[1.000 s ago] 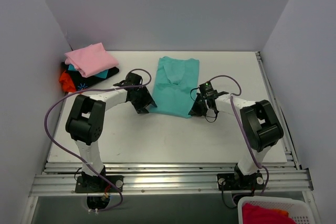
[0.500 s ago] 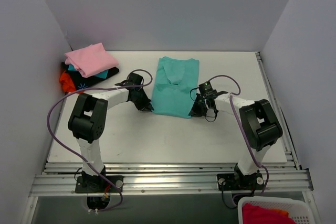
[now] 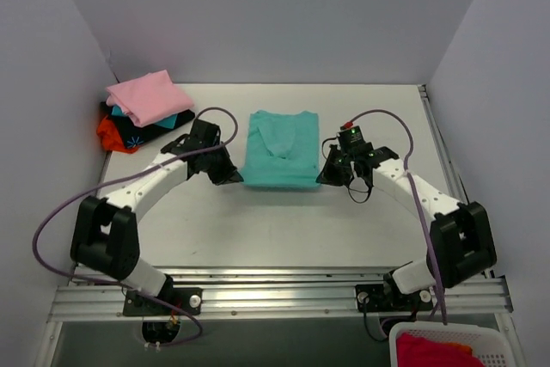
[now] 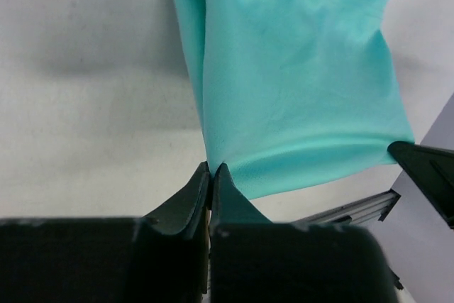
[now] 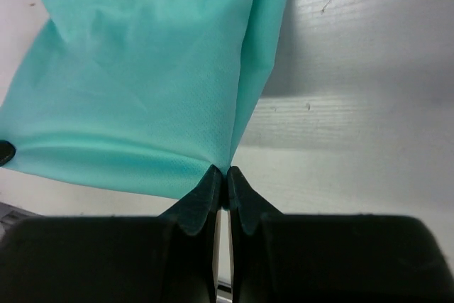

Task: Fold and stack the t-shirts
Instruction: Fold the tshirt

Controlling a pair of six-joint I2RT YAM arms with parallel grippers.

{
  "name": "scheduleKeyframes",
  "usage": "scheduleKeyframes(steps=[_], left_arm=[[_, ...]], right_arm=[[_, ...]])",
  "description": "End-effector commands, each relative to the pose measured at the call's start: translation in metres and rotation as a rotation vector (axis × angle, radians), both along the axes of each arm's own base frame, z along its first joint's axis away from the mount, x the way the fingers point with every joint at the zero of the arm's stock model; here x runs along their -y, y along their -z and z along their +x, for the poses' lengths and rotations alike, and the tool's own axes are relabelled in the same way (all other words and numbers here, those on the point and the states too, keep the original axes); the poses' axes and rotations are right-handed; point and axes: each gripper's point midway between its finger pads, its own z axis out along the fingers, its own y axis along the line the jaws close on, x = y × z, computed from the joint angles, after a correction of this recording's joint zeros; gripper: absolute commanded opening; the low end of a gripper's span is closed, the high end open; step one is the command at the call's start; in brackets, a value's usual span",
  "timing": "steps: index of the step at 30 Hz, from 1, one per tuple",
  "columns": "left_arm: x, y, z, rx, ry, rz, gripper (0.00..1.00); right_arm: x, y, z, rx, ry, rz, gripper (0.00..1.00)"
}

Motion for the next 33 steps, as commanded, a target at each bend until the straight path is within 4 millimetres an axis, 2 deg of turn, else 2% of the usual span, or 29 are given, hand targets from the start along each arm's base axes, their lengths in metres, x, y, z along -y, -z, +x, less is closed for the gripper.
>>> scheduleKeyframes(steps=[1, 2, 3, 4, 6, 10, 11, 13, 15, 17, 18, 20, 22, 23, 25, 26, 27, 28, 29, 30, 31, 32, 33], left_arm=[[-0.023, -0.018, -0.029, 0.019, -0.003, 0.049, 0.02], [-0.026, -0.019, -0.035, 0.019, -0.004, 0.048, 0.02], [-0.029, -0.029, -0.043, 0.033, -0.006, 0.041, 0.02], [-0.030, -0.034, -0.045, 0.039, -0.008, 0.039, 0.02], [-0.033, -0.044, -0.048, 0.047, -0.018, 0.033, 0.02], [-0.030, -0.062, -0.039, 0.067, -0.027, 0.020, 0.02], [-0.029, -0.064, -0.036, 0.069, -0.026, 0.017, 0.02], [-0.023, -0.076, -0.026, 0.088, -0.025, 0.000, 0.02], [-0.020, -0.079, -0.016, 0.092, -0.027, -0.009, 0.02], [-0.015, -0.091, -0.005, 0.119, -0.024, -0.025, 0.02], [-0.013, -0.087, 0.001, 0.109, -0.024, -0.022, 0.02], [-0.011, -0.098, 0.013, 0.137, -0.019, -0.029, 0.02], [-0.011, -0.094, 0.026, 0.129, -0.026, -0.029, 0.02], [-0.010, -0.102, 0.036, 0.155, -0.028, -0.042, 0.02], [-0.008, -0.094, 0.052, 0.142, -0.026, -0.047, 0.02], [-0.010, -0.104, 0.067, 0.177, -0.029, -0.050, 0.02], [-0.008, -0.087, 0.080, 0.147, -0.022, -0.044, 0.02], [-0.008, -0.083, 0.091, 0.148, -0.018, -0.043, 0.04], [-0.009, -0.097, 0.115, 0.206, -0.015, -0.053, 0.13], [-0.005, -0.068, 0.136, 0.168, 0.000, -0.049, 0.37], [-0.001, -0.064, 0.150, 0.169, 0.022, -0.072, 0.64], [-0.007, -0.054, 0.168, 0.152, 0.009, -0.072, 0.94], [-0.005, -0.041, 0.201, 0.153, 0.004, -0.087, 0.94]], right_arm=[[0.025, -0.019, -0.025, -0.016, 0.010, -0.086, 0.00], [0.027, -0.030, -0.027, 0.008, 0.012, -0.080, 0.00], [0.028, -0.035, -0.028, 0.016, 0.015, -0.079, 0.00], [0.031, -0.038, -0.032, 0.006, 0.015, -0.088, 0.00], [0.033, -0.053, -0.029, 0.039, 0.021, -0.087, 0.00], [0.031, -0.069, -0.019, 0.071, 0.020, -0.084, 0.00], [0.030, -0.068, -0.016, 0.067, 0.017, -0.088, 0.00], [0.027, -0.075, -0.008, 0.080, 0.013, -0.082, 0.00], [0.024, -0.075, -0.001, 0.083, 0.009, -0.088, 0.00], [0.022, -0.076, 0.007, 0.086, 0.011, -0.088, 0.00], [0.020, -0.077, 0.011, 0.092, 0.008, -0.087, 0.00], [0.018, -0.075, 0.019, 0.090, 0.004, -0.092, 0.00], [0.017, -0.074, 0.028, 0.099, -0.002, -0.099, 0.00], [0.016, -0.072, 0.038, 0.095, 0.000, -0.102, 0.00], [0.015, -0.069, 0.053, 0.100, -0.001, -0.100, 0.00], [0.014, -0.054, 0.062, 0.068, -0.014, -0.115, 0.00], [0.013, -0.063, 0.083, 0.103, -0.006, -0.109, 0.00], [0.014, -0.062, 0.096, 0.108, -0.001, -0.114, 0.00], [0.015, -0.036, 0.113, 0.060, -0.004, -0.139, 0.00], [0.021, -0.054, 0.146, 0.107, 0.027, -0.129, 0.00], [0.024, -0.050, 0.163, 0.103, 0.045, -0.140, 0.17], [0.031, -0.011, 0.183, 0.033, 0.065, -0.179, 0.31], [0.036, -0.001, 0.194, 0.000, 0.076, -0.201, 0.48]])
